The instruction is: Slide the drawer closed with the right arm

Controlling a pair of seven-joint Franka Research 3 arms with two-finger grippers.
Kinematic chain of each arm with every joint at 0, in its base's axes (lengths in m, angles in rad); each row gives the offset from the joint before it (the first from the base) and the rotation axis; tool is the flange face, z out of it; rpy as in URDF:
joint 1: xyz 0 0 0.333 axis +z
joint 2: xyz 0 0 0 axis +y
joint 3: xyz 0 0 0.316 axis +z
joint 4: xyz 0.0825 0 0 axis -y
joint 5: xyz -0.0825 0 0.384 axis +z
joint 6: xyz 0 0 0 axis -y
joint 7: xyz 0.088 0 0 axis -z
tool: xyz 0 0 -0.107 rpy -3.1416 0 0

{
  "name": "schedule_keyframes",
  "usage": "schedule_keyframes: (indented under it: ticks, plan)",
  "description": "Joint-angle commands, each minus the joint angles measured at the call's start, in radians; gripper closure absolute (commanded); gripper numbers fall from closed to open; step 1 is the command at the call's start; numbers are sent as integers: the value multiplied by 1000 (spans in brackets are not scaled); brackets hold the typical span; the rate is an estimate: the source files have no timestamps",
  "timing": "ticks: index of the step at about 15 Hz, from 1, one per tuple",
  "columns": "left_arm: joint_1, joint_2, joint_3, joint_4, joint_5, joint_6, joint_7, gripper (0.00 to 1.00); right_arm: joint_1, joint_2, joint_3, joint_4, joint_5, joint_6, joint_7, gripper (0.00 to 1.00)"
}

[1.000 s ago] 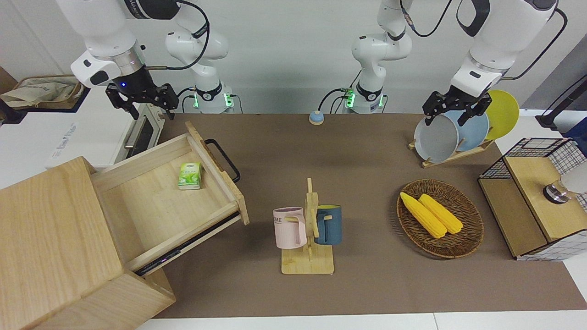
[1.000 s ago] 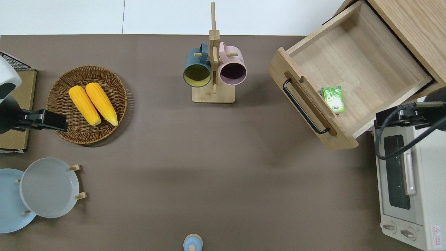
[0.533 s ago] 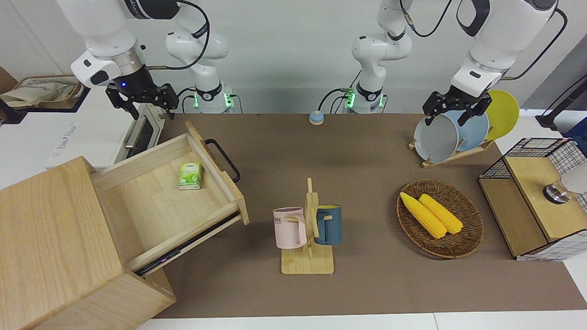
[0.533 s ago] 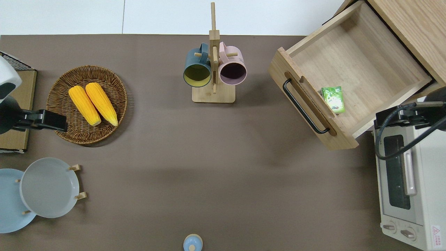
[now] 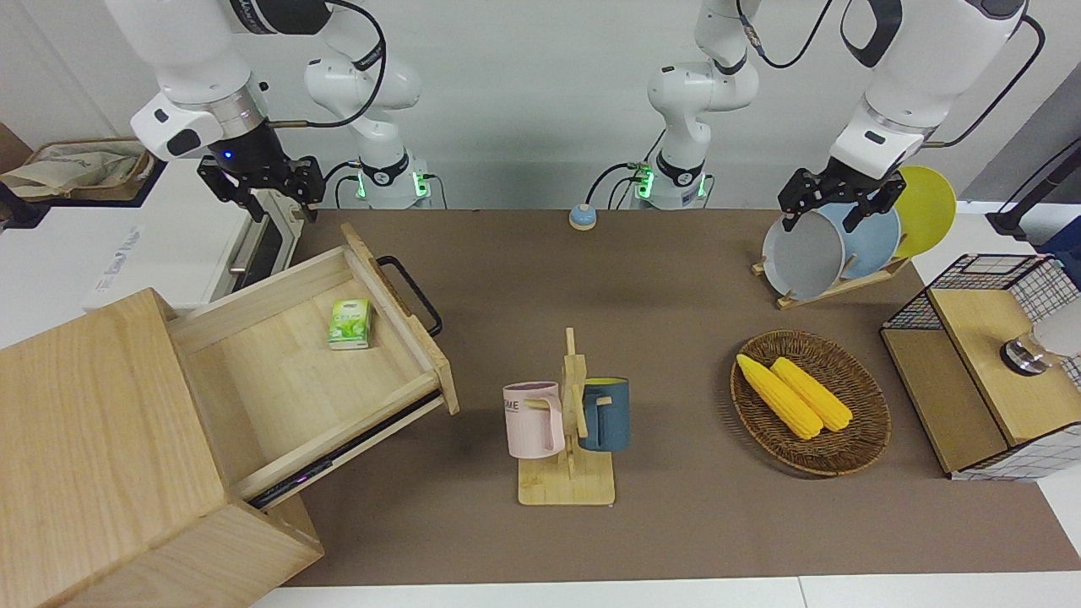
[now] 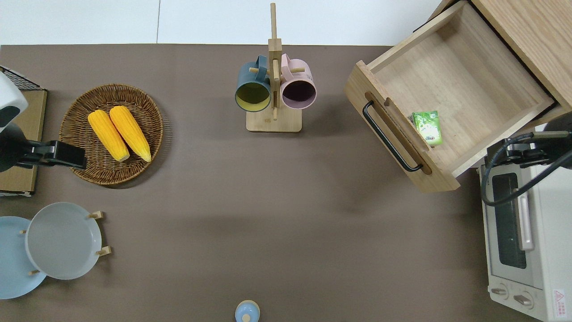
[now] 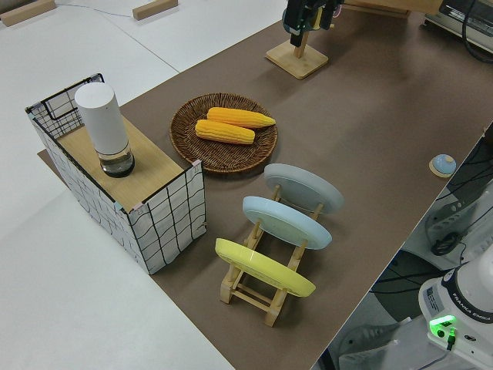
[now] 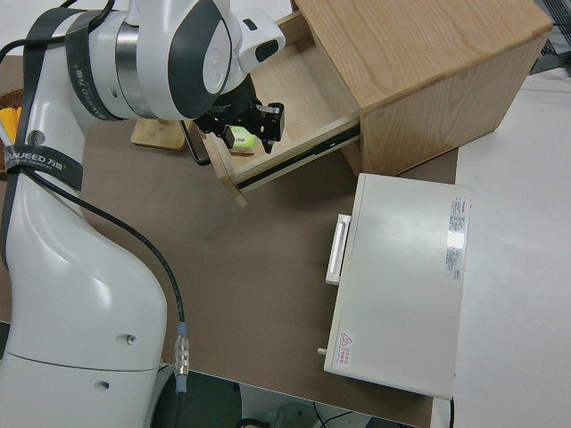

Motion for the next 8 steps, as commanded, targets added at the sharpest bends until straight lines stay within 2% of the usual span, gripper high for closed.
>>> schedule_keyframes:
  ticks: [1, 8]
  plan:
    - [-7, -4, 0, 9, 18, -18, -10, 7, -2, 4, 7, 16, -17, -32, -17, 1000]
    - [-7, -4, 0, 10, 18, -18, -10, 7, -2, 4, 2, 16, -17, -38, -22, 1000]
